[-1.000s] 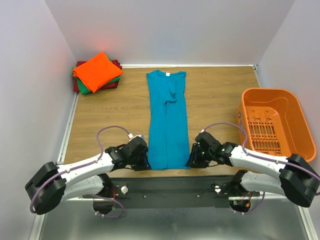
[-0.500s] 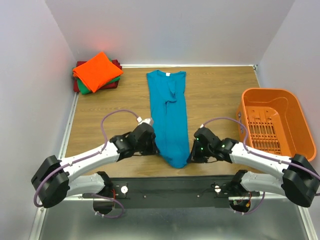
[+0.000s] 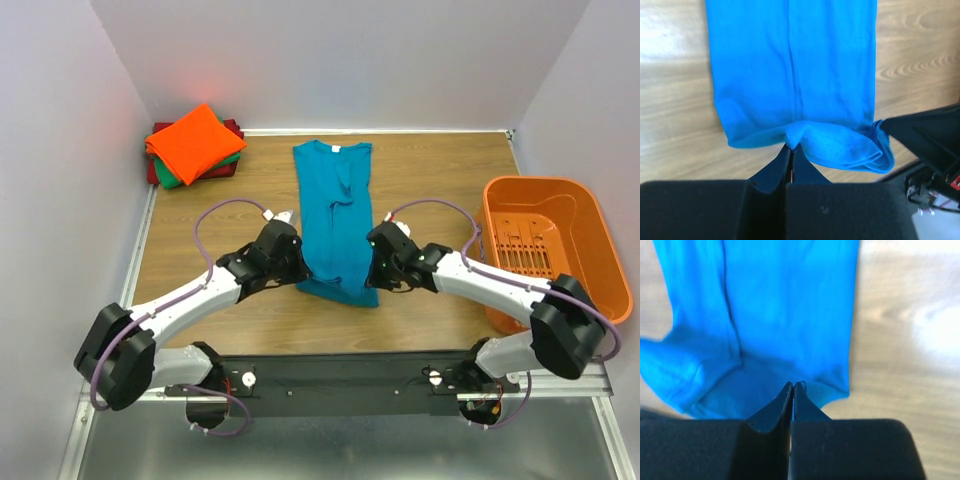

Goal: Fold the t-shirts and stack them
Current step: Fold the tshirt

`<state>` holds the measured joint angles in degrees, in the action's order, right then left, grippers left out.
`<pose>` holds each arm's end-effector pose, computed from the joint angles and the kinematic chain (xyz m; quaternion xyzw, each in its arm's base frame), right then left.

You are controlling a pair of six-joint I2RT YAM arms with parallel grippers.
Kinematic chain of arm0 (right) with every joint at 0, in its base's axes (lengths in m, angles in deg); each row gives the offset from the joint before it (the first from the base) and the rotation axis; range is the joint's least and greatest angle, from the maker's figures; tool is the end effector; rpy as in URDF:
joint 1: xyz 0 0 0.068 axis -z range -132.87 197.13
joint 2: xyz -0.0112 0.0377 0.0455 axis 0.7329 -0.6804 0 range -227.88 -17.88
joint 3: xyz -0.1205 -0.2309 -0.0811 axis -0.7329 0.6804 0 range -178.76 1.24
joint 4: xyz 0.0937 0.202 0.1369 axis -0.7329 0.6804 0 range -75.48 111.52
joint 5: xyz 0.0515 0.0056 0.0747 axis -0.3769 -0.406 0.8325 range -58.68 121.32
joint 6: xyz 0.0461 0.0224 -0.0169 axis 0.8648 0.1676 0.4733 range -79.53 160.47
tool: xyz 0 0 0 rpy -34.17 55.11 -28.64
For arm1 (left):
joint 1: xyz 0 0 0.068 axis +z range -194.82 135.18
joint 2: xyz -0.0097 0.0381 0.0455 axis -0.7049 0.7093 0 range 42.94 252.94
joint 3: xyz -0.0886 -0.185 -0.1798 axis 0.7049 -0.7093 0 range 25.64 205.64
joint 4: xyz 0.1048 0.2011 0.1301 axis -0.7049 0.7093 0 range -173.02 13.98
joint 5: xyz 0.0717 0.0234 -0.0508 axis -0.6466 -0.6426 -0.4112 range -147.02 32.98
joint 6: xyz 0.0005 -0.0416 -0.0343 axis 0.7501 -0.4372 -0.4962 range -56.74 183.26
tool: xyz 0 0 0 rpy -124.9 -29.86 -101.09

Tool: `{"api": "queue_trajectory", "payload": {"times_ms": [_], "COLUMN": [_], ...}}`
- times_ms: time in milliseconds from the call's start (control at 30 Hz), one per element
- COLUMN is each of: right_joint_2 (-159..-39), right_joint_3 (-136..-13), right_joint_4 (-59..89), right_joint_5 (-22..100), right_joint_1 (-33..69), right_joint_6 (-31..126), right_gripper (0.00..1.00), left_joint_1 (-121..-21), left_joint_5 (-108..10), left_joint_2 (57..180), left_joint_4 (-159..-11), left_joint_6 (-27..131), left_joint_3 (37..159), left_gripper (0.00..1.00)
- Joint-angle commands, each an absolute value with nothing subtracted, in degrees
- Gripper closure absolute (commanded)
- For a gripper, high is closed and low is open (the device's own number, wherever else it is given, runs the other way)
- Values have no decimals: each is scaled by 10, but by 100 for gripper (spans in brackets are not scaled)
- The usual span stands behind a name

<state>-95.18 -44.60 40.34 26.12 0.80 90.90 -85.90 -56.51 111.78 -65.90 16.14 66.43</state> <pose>0.1829 0.1867 0.2022 0.0471 0.9574 0.1815 0.2194 0.1855 -0.1622 0.2197 -0.0470 0.9233 -0.2683 0.2709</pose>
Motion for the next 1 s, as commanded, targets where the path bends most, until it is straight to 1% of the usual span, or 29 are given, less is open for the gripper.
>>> {"api": "queue_trajectory", "payload": {"times_ms": [0, 67, 233, 367, 400, 467, 633, 967], "right_joint_2": [-1013, -1041, -1115, -1194, -1207, -1240, -1279, -1296], "right_joint_3": [-509, -546, -612, -669, -695, -714, -761, -796], "right_joint_4": [411, 406, 379, 359, 358, 352, 339, 317], "right_joint_5": [165, 136, 115, 90, 88, 91, 89, 100], "right_joint_1": [29, 37, 66, 98, 103, 120, 149, 179], "right_joint_6": [865, 851, 829, 811, 804, 801, 798, 783], "right_gripper": [91, 91, 92, 92, 94, 95, 95, 95], "left_joint_1": [-829, -810, -778, -757, -748, -738, -721, -705], "left_joint_5": [-555, -561, -587, -592, -590, -590, -583, -584], "left_joint_2": [1139, 1165, 1228, 1306, 1320, 1356, 1432, 1456], "left_joint_4": [-706, -719, -741, -752, -752, -761, -760, -748], "left_joint_6": [190, 202, 212, 210, 209, 211, 220, 216], "left_joint_3": [676, 699, 759, 812, 829, 843, 907, 970], "left_gripper": [100, 100, 100, 100, 100, 100, 100, 100]}}
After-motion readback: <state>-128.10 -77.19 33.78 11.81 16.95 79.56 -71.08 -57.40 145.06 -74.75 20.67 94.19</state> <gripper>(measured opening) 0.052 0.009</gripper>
